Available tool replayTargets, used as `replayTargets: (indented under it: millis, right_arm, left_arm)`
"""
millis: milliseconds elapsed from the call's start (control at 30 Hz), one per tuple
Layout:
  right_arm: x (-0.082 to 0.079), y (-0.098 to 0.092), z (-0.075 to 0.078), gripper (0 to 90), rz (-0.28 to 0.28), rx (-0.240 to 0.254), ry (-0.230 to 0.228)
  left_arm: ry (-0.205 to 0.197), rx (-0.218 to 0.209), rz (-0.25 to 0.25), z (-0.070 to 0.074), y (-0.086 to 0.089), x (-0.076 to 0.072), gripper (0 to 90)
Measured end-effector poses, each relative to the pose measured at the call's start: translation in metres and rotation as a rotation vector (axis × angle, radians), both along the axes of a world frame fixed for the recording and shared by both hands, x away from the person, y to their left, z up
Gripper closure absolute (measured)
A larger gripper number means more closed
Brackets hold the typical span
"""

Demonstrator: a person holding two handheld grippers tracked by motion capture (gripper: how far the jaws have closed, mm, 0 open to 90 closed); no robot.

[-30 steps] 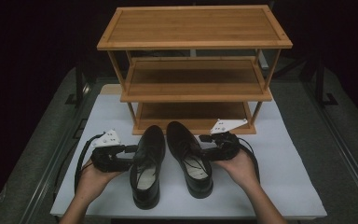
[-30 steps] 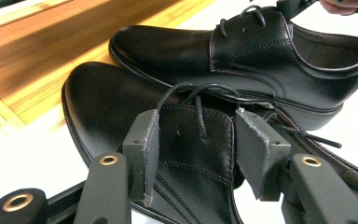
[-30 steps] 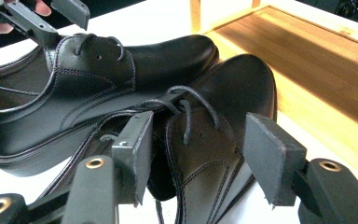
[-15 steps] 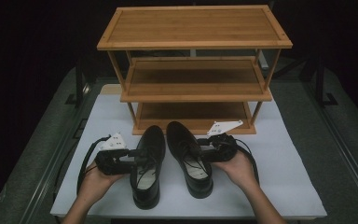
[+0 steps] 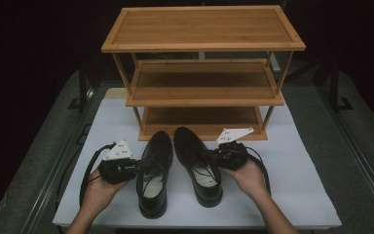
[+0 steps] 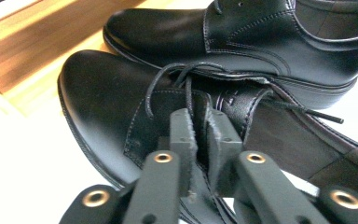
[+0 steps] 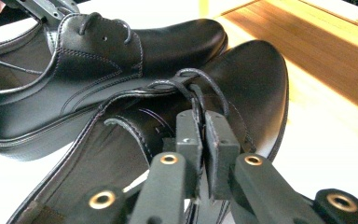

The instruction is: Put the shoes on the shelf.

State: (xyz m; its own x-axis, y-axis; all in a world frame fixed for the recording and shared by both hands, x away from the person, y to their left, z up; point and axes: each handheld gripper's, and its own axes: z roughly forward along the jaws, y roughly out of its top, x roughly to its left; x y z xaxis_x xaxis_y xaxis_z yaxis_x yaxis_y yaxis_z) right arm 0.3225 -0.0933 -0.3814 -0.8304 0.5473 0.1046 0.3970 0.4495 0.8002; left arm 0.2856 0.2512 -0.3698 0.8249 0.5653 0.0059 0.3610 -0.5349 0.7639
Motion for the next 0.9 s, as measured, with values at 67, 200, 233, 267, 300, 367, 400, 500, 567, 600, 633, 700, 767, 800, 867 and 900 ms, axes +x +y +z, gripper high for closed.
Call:
replayTargets:
  millis: [67,200,233,267,300,367,400,500,567,600,633,700,767,800,867,900]
  right_arm:
    - [0.0,0.0,0.0,86.5,-0.008,0.002,0.0]
    - [0.0,-0.002,0.001,86.7,-0.019,0.019,0.002]
    - [0.0,-0.003,0.001,86.9,-0.022,0.022,-0.003]
    - [-0.001,-0.003,0.001,86.9,-0.025,0.023,-0.006]
    - [-0.001,-0.003,0.001,86.9,-0.025,0.023,-0.006]
    - [-0.001,-0.003,0.002,86.9,-0.029,0.024,-0.011]
    - [-0.002,-0.003,0.002,87.0,-0.033,0.021,-0.014]
    - [-0.003,-0.005,0.003,87.0,-0.04,0.022,-0.015]
    - [-0.003,-0.012,0.006,87.1,-0.057,0.037,-0.012]
    - [-0.003,-0.013,0.006,87.0,-0.062,0.039,-0.01]
    - [-0.004,-0.015,0.007,87.1,-0.065,0.044,-0.007]
    - [-0.004,-0.019,0.009,87.0,-0.071,0.047,-0.007]
    - [-0.003,-0.025,0.011,87.0,-0.084,0.055,-0.008]
    - [-0.003,-0.027,0.012,87.0,-0.089,0.058,-0.008]
    - [-0.002,-0.031,0.013,87.0,-0.097,0.058,-0.005]
    - [-0.001,-0.034,0.014,87.0,-0.1,0.057,-0.006]
  left_arm:
    - [-0.01,-0.002,0.01,0.0,0.0,-0.002,86.5]
    - [-0.025,-0.007,0.028,0.0,0.0,-0.003,87.1]
    - [-0.029,-0.014,0.036,0.0,0.0,-0.003,87.4]
    - [-0.03,-0.024,0.044,0.001,0.0,-0.003,87.4]
    - [-0.03,-0.024,0.044,0.001,0.0,-0.003,87.6]
    - [-0.027,-0.029,0.051,0.002,0.0,-0.002,87.6]
    - [-0.029,-0.032,0.057,0.003,0.001,-0.001,87.6]
    - [-0.024,-0.047,0.063,0.004,0.002,-0.001,87.6]
    - [-0.026,-0.062,0.07,0.006,0.002,0.0,87.7]
    - [-0.025,-0.072,0.072,0.007,0.003,0.001,87.7]
    - [-0.025,-0.072,0.072,0.007,0.003,0.001,87.7]
    - [-0.031,-0.083,0.074,0.01,0.002,0.002,87.7]
    - [-0.04,-0.087,0.077,0.012,0.0,0.003,87.7]
    - [-0.042,-0.09,0.08,0.012,-0.002,0.004,87.7]
    - [-0.044,-0.087,0.077,0.014,-0.006,0.008,87.7]
    - [-0.047,-0.088,0.078,0.015,-0.008,0.01,87.7]
